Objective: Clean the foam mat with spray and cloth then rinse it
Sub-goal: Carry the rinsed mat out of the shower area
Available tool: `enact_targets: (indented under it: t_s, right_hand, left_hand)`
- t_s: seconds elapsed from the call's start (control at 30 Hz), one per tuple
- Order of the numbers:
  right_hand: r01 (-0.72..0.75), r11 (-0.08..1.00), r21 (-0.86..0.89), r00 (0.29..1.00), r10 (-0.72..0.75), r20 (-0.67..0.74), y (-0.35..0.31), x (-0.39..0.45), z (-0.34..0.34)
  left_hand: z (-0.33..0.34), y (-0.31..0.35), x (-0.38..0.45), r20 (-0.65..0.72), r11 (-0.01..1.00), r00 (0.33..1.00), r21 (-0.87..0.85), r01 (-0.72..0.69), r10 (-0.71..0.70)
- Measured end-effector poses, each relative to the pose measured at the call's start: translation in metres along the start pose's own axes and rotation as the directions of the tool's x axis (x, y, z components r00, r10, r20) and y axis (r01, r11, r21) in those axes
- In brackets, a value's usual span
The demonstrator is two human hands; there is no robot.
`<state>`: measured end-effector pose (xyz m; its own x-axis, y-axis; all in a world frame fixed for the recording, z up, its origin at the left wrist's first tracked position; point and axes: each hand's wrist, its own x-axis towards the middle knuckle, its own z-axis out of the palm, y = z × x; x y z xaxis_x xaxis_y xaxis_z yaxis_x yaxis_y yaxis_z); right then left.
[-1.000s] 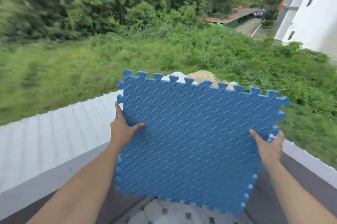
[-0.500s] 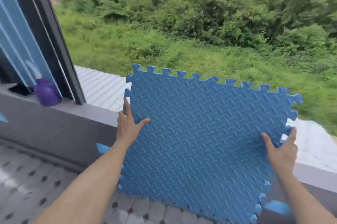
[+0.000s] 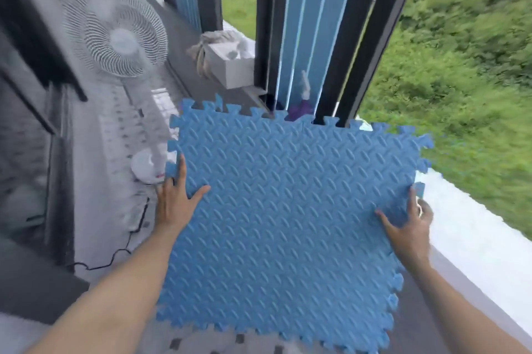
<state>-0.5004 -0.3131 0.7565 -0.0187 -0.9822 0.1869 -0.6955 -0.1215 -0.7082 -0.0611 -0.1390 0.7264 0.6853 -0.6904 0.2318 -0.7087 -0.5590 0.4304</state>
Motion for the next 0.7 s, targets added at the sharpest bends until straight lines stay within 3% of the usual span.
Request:
enact_targets:
  t_s: [0.23, 0.33, 0.53, 0.7]
  right_hand:
    - [0.226, 0.974, -0.025, 0.935, -0.209, 0.287, -0.07, 0.018, 0.163]
    - [0.259, 0.966, -0.018, 0.899, -0.235, 0.369, -0.077, 0.027, 0.231]
    - [0.266, 0.964, -0.004, 0.816, -0.223, 0.533, -0.044, 0.053, 0.363]
    - [0.326, 0.945, -0.036, 0.777, -0.246, 0.579, 0.024, 0.06, 0.481]
  left_hand:
    - [-0.01, -0.126, 0.006, -0.067, 0.935, 0.933, -0.03, 0.352, -0.353]
    - [0.01, -0.162, 0.006, -0.094, 0.905, 0.901, -0.037, 0.423, -0.424]
    - [0.08, -0.219, 0.002, 0.006, 0.811, 0.811, 0.005, 0.586, -0.586]
    - [0.191, -0.28, -0.012, 0.089, 0.749, 0.746, 0.007, 0.662, -0.66]
